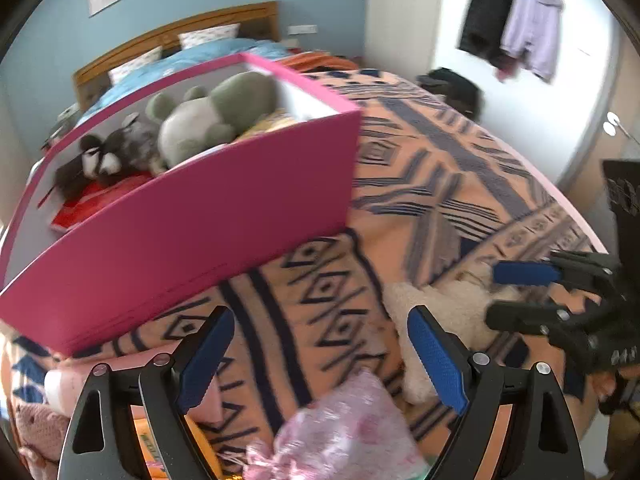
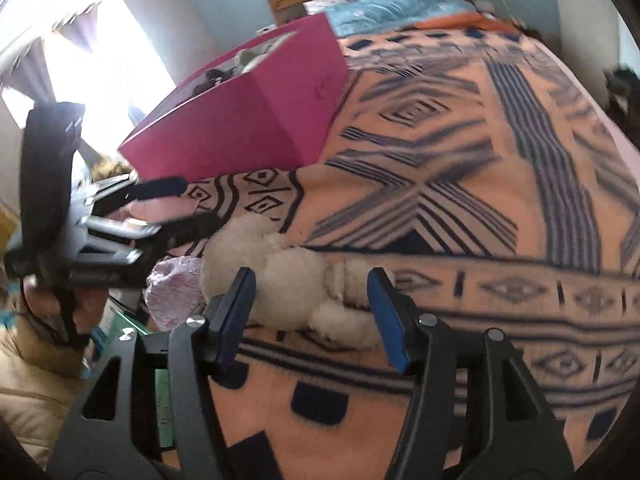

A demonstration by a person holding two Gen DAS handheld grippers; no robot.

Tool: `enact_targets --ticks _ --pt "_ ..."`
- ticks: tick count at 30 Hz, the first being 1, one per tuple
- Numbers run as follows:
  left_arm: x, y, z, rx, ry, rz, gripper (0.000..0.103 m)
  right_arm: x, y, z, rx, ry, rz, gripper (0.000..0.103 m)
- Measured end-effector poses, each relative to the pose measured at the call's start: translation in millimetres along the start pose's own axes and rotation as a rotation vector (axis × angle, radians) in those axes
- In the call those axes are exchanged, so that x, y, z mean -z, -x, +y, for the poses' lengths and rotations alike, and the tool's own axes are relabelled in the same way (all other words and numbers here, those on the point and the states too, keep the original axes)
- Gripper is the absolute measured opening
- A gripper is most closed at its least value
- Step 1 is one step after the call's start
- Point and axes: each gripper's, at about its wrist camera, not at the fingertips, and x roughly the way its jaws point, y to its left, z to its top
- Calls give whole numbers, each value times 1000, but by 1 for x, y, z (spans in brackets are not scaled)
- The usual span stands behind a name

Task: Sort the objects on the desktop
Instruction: 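Lift the cream plush bunny off the bedspread with the right gripper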

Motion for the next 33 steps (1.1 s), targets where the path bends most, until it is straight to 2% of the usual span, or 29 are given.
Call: enact_targets --ticks 4,6,10,12,16,20,21,24,33 --pt "-2 4 -7 58 -31 -3 89 3 -2 0 -42 -40 21 60" --pt "-3 6 -7 79 -31 9 77 3 -4 2 -35 -40 27 60" --pt "-2 10 -5 131 -26 20 76 4 -3 1 -25 -50 32 58" --pt "0 15 -9 180 -30 24 75 7 -1 0 -10 -62 32 56" --pt "3 14 -27 248 -98 42 74 10 3 -1 -40 -87 21 56" --pt "2 -3 -34 251 -103 105 39 7 -4 -1 -52 -91 24 56" --pt "1 -9 -31 263 -78 124 35 7 -6 -1 -55 -89 27 56" --pt "-2 -12 -27 286 -39 121 33 8 -10 -4 -69 -93 32 57" --pt "-13 6 -30 253 -48 53 33 0 -3 6 -57 -22 -11 49"
